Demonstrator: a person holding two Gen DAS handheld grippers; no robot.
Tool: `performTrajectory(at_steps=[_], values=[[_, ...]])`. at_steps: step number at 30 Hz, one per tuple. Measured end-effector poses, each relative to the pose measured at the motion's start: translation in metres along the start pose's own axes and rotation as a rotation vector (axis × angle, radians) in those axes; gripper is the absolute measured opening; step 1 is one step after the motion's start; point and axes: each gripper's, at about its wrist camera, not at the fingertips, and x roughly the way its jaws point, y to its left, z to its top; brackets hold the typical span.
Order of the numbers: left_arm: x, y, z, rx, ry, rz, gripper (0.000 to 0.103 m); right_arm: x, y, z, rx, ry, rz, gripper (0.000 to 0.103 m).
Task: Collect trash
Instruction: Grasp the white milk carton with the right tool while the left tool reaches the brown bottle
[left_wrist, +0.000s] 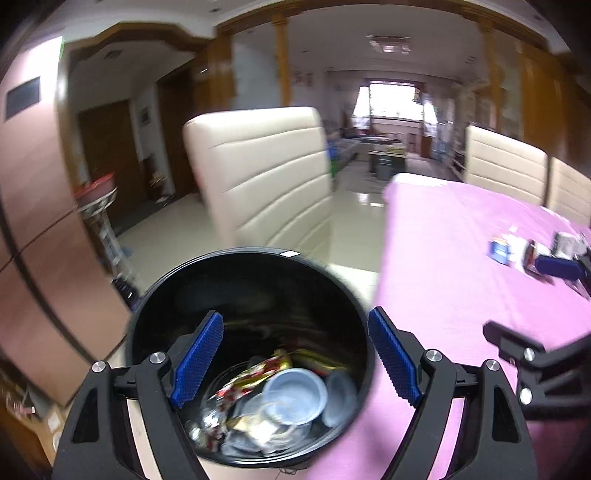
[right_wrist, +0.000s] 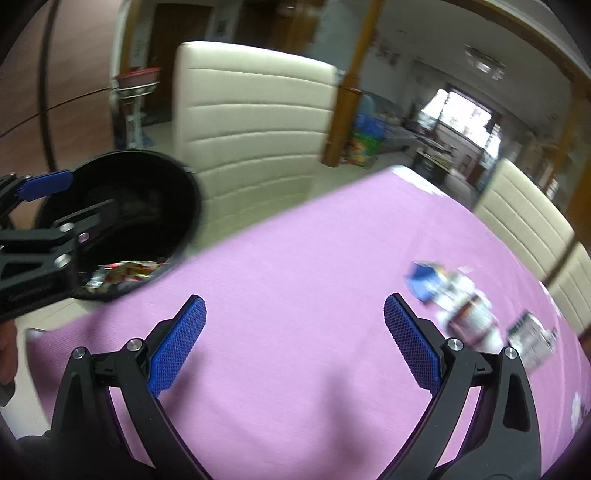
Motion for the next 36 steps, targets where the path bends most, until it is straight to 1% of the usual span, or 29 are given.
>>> performTrajectory(at_steps=[4,8,11,17,22,25,29,33,35,36], values=[[0.002,-0.038,0.005,0.082,0.005,-0.061,0.079,-0.005,-0.042,-0.014,0.07,0.006,-0.052,0.096],[0.005,-0.074,0.009,0.148,0.005,-0.105,0.079,-0.01,-0.075,-0.028,0.121,0.009,-0.101,0.096],[0.005,-0.094,0.015,0.169,0.008,-0.156,0.079,-0.015,-0.098,-0.036,0.161,0.007,-0.138,0.096],[-0.001,-0.132,0.027,0.206,-0.026,-0.218,0.079,-0.022,-0.14,-0.048,0.231,0.002,-0.211,0.095],[0.002,-0.171,0.036,0.277,-0.031,-0.293,0.079,-0.025,-0.173,-0.054,0.302,-0.003,-0.266,0.092],[0.006,-0.19,0.04,0.307,-0.031,-0.32,0.079,-0.021,-0.191,-0.056,0.337,-0.001,-0.291,0.091],[0.014,-0.206,0.046,0.316,-0.014,-0.353,0.079,-0.01,-0.215,-0.055,0.387,0.014,-0.301,0.088],[0.028,-0.223,0.052,0.309,0.011,-0.365,0.079,0.004,-0.232,-0.055,0.437,0.031,-0.304,0.084],[0.035,-0.229,0.055,0.298,0.028,-0.394,0.079,0.011,-0.237,-0.056,0.455,0.042,-0.304,0.081],[0.037,-0.232,0.056,0.297,0.033,-0.405,0.079,0.014,-0.238,-0.056,0.46,0.048,-0.306,0.077]])
